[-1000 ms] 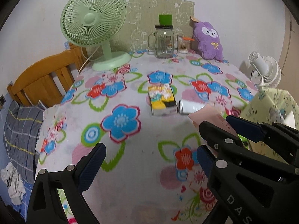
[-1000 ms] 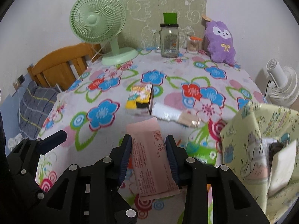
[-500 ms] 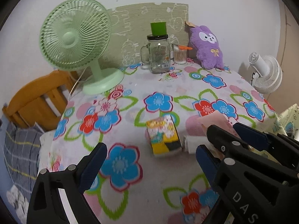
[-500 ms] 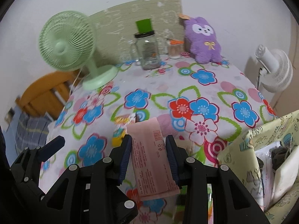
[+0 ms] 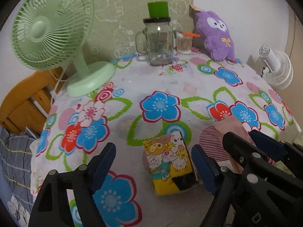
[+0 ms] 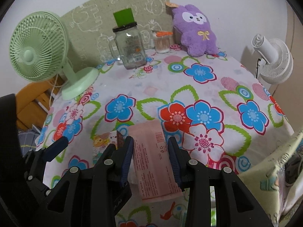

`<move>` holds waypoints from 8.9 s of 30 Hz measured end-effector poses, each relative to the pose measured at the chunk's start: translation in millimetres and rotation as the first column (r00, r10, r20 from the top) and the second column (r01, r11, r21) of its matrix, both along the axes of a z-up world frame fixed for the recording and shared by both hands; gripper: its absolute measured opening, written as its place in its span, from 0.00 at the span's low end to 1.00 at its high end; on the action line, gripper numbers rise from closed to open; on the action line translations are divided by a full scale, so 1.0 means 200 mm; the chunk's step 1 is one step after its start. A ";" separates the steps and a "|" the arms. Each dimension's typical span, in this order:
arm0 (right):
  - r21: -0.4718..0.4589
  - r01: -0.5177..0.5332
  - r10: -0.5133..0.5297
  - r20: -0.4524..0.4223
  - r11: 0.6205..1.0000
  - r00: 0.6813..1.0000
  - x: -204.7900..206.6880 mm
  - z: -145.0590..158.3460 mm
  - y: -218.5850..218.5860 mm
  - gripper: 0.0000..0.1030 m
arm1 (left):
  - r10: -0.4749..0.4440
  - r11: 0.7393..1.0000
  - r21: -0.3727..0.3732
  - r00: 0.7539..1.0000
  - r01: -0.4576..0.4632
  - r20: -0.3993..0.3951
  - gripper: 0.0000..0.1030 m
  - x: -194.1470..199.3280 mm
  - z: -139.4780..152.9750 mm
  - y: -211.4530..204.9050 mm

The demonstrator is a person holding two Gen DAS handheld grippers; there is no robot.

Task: Organize soft objects
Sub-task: 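Grasp the yellow cartoon package with the left tool while the right tool holds the pink slip, then carry the cartoon package with the left tool while the right tool carries the slip toward the box, then release the cartoon package into the box with the left tool while the right tool drops the slip, then withdraw both tools from the box toward the green tissue pack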

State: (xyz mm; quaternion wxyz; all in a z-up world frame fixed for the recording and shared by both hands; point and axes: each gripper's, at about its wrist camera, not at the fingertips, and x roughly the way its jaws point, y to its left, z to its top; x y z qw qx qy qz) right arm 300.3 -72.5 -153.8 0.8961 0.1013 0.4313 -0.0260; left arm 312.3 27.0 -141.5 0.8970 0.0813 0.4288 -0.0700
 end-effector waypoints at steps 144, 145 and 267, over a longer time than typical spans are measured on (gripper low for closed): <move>-0.107 0.104 -0.092 0.109 0.989 0.990 -0.81 0.22 -1.17 0.40 | -0.312 0.946 -0.067 0.945 0.319 0.097 0.52 -0.81 0.25 -1.21; -0.106 0.106 -0.094 0.107 0.989 0.990 -0.81 0.22 -1.18 0.40 | -0.313 0.945 -0.067 0.945 0.320 0.095 0.54 -0.81 0.24 -1.21; -0.163 -0.018 0.015 -0.016 0.986 1.000 -0.68 -0.14 -0.03 0.72 | -0.057 0.996 0.068 0.998 0.056 0.007 0.96 -0.75 -0.09 -0.10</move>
